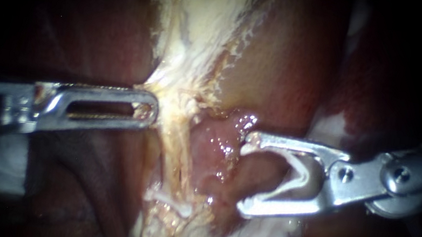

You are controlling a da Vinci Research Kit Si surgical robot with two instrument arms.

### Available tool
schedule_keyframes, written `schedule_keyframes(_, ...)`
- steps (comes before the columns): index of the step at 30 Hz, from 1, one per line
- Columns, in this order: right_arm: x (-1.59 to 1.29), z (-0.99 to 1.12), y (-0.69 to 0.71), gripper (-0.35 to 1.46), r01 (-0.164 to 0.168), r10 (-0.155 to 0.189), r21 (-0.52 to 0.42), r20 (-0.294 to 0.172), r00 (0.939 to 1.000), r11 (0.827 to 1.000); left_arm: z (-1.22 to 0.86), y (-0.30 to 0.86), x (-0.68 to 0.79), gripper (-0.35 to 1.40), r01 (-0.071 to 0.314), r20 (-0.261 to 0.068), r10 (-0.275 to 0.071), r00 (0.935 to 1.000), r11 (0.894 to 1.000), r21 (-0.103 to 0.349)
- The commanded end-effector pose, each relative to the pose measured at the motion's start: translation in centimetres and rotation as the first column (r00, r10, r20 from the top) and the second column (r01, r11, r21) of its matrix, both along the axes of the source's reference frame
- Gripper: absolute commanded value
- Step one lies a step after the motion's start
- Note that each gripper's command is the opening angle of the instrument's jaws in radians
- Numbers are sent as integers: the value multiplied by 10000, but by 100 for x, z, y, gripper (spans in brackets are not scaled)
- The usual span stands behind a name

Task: Clipping second clip left tube

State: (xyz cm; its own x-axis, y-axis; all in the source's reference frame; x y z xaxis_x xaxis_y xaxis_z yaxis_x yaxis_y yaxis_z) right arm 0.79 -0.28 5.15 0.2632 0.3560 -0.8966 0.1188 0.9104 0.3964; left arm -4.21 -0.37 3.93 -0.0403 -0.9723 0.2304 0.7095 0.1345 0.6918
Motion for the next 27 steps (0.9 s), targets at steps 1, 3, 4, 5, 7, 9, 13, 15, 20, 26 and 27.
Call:
schedule_keyframes(1, 8, 6, -5, 60, 48, -48, 29, 91, 9999, 10000, -2, 0, 0, -35, 11, 7, -11, 10000, 10000, 3)
schedule_keyframes(3, 20, 15, -11, 60, 131, -132, 124, 80, 9999, 9998, -5, -1, 0, -35, 30, 26, -30, 10000, 10000, -6)
schedule_keyframes(4, 28, 21, -14, 60, 160, -162, 215, 84, 9998, 9996, -7, -2, 0, -35, 48, 45, -48, 10000, 10000, -18)
schedule_keyframes(5, 33, 26, -17, 60, 179, -182, 242, 102, 9998, 9995, -8, -2, 0, -35, 50, 44, -50, 10000, 10000, -16)
schedule_keyframes(7, 45, 36, -22, 60, 289, -294, 409, 111, 9995, 9987, -10, -2, 0, -35, 53, 43, -53, 10000, 10000, -11)
schedule_keyframes(9, 54, 45, -26, 60, 335, -341, 523, 103, 9994, 9981, -12, -2, 1, -35, 53, 45, -53, 10000, 10000, -5)
schedule_keyframes(13, 72, 63, -33, 60, 418, -425, 656, 102, 9990, 9970, -13, -2, 2, -35, 60, 71, -60, 10000, 10000, -14)
schedule_keyframes(15, 77, 69, -34, 60, 408, -417, 688, 109, 9991, 9968, -13, -2, 2, -35, 62, 69, -62, 10000, 10000, -14)
schedule_keyframes(20, 84, 82, -31, 60, 414, -428, 734, 173, 9989, 9964, -16, -3, 2, -35, 67, 66, -66, 10000, 10000, -14)
schedule_keyframes(26, 93, 86, -30, 60, 344, -364, 838, 223, 9991, 9959, -20, -6, 0, -35, 100, 75, -100, 9999, 9999, -29)
schedule_keyframes(27, 95, 86, -30, 60, 337, -358, 837, 226, 9991, 9959, -21, -6, -1, -35, 104, 72, -104, 9999, 9999, -29)
